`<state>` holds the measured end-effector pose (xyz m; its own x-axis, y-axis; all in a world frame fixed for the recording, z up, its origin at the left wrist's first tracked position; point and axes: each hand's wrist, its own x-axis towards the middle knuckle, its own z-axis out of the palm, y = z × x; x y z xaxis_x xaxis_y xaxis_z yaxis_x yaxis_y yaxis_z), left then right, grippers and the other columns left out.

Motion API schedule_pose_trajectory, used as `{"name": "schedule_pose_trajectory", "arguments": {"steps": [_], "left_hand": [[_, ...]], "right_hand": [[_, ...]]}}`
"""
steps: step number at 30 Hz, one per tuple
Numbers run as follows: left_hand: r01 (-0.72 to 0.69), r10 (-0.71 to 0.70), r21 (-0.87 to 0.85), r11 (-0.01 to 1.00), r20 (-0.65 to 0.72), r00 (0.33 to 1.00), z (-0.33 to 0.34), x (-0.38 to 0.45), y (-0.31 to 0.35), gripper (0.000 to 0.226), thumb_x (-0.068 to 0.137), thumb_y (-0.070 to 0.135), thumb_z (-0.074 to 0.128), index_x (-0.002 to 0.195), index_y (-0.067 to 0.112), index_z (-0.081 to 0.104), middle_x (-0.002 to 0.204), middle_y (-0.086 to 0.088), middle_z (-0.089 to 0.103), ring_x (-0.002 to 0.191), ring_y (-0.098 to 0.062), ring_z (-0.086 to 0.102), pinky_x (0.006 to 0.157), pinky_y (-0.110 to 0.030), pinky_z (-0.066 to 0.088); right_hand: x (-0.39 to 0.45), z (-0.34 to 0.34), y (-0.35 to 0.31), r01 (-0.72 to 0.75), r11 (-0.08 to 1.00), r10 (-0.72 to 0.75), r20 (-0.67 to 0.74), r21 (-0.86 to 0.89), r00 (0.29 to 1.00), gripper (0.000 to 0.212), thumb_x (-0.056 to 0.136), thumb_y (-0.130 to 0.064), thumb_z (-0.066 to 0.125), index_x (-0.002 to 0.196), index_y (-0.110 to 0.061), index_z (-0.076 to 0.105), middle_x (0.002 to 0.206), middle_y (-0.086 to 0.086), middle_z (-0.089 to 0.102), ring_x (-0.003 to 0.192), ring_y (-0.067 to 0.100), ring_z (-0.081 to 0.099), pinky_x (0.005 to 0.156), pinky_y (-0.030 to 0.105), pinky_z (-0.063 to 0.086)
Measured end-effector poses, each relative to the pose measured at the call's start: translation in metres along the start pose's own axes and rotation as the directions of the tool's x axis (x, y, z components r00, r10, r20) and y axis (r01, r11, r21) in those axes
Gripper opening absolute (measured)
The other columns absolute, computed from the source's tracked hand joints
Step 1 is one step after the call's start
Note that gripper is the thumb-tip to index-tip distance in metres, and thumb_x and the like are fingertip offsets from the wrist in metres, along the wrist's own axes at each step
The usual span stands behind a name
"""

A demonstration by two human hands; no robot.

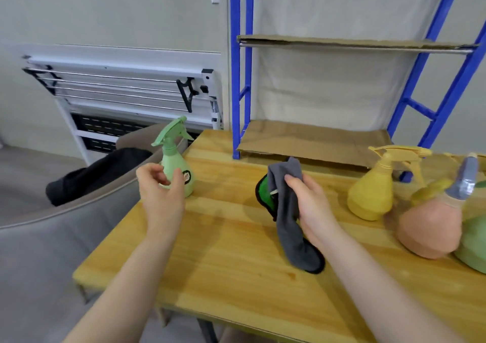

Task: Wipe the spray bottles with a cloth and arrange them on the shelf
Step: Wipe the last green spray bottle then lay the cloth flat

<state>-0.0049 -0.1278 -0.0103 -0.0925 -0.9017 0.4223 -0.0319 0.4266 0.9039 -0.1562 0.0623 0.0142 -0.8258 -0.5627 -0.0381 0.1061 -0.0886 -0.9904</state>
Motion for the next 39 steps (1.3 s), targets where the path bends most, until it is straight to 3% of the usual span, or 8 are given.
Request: {"name": "schedule_pose_trajectory", "arguments": {"steps": [5,9,12,20,25,30,34,39], "left_hand": [[0.062,-0.063,0.135,0.989,0.008,0.998,-0.009,0.042,-0.023,0.056,0.086,0.042,0.067,0.132,0.017,0.048,0.126,0.002,0.053,0.120,-0.016,0.047,0.103,-0.035,0.040],[0.022,-0.051,0.193,0.981,0.150,0.987,-0.005,0.065,-0.025,0.059,0.084,0.053,0.065,0.133,0.022,0.054,0.126,0.011,0.057,0.124,-0.015,0.051,0.104,-0.047,0.044],[0.020,-0.052,0.187,0.982,0.164,0.985,0.001,0.072,-0.022,0.062,0.080,0.059,0.063,0.130,0.024,0.057,0.126,0.008,0.062,0.123,-0.016,0.053,0.102,-0.050,0.045],[-0.054,0.024,0.178,0.983,0.166,0.986,0.014,0.065,-0.004,0.042,0.083,0.051,0.064,0.116,0.025,0.066,0.103,0.022,0.061,0.110,-0.012,0.060,0.099,-0.052,0.046],[0.017,-0.031,0.052,0.999,0.273,0.962,0.042,0.042,0.025,0.042,0.087,0.039,0.069,0.125,0.020,0.063,0.106,0.019,0.059,0.109,-0.004,0.055,0.097,-0.030,0.045],[0.186,-0.087,-0.164,0.969,0.478,0.874,0.085,0.011,0.046,0.013,0.088,0.031,0.070,0.100,0.031,0.065,0.104,0.014,0.068,0.101,-0.004,0.063,0.091,-0.025,0.048],[0.337,-0.080,-0.286,0.897,0.644,0.761,0.117,-0.009,0.061,0.016,0.088,0.020,0.069,0.103,0.015,0.071,0.094,0.006,0.072,0.084,-0.001,0.066,0.073,-0.013,0.048],[0.469,-0.115,-0.245,0.849,0.780,0.616,0.131,-0.027,0.055,0.016,0.086,0.020,0.070,0.097,0.009,0.071,0.093,-0.009,0.069,0.086,-0.019,0.064,0.083,-0.035,0.048]], "right_hand": [[0.003,0.017,0.007,-0.011,1.000,0.011,0.037,0.013,0.999,0.014,0.098,-0.027,0.054,0.106,-0.030,0.066,0.095,-0.007,0.074,0.091,0.007,0.069,0.077,0.026,0.050],[0.005,0.020,0.009,-0.009,1.000,0.009,0.045,-0.005,0.999,0.017,0.098,-0.028,0.053,0.111,-0.027,0.065,0.099,-0.005,0.074,0.092,0.009,0.069,0.077,0.026,0.050],[0.007,0.019,0.010,-0.009,1.000,0.009,0.044,-0.003,0.999,0.018,0.098,-0.027,0.054,0.111,-0.025,0.066,0.099,-0.002,0.074,0.092,0.011,0.070,0.078,0.028,0.052],[0.013,0.010,0.011,-0.002,0.998,-0.002,0.068,0.058,0.998,0.018,0.097,-0.024,0.056,0.111,-0.022,0.067,0.100,0.001,0.075,0.098,0.017,0.070,0.089,0.035,0.053],[0.021,-0.006,0.005,0.075,0.996,-0.077,0.038,0.046,0.996,0.016,0.095,-0.023,0.059,0.110,-0.022,0.066,0.101,-0.002,0.075,0.102,0.014,0.069,0.090,0.033,0.053],[0.027,-0.032,-0.005,0.183,0.981,-0.181,-0.037,0.063,0.983,0.016,0.097,-0.027,0.055,0.102,-0.026,0.070,0.100,-0.004,0.076,0.103,0.010,0.069,0.092,0.030,0.051],[0.032,-0.058,-0.008,0.233,0.972,-0.225,-0.149,0.040,0.963,0.022,0.098,-0.030,0.052,0.096,-0.022,0.073,0.093,-0.002,0.076,0.096,0.010,0.070,0.086,0.027,0.053],[0.032,-0.074,-0.005,0.324,0.930,-0.339,-0.067,-0.172,0.938,0.024,0.098,-0.024,0.050,0.085,-0.021,0.069,0.078,-0.010,0.070,0.077,0.000,0.061,0.070,0.016,0.048]]}}
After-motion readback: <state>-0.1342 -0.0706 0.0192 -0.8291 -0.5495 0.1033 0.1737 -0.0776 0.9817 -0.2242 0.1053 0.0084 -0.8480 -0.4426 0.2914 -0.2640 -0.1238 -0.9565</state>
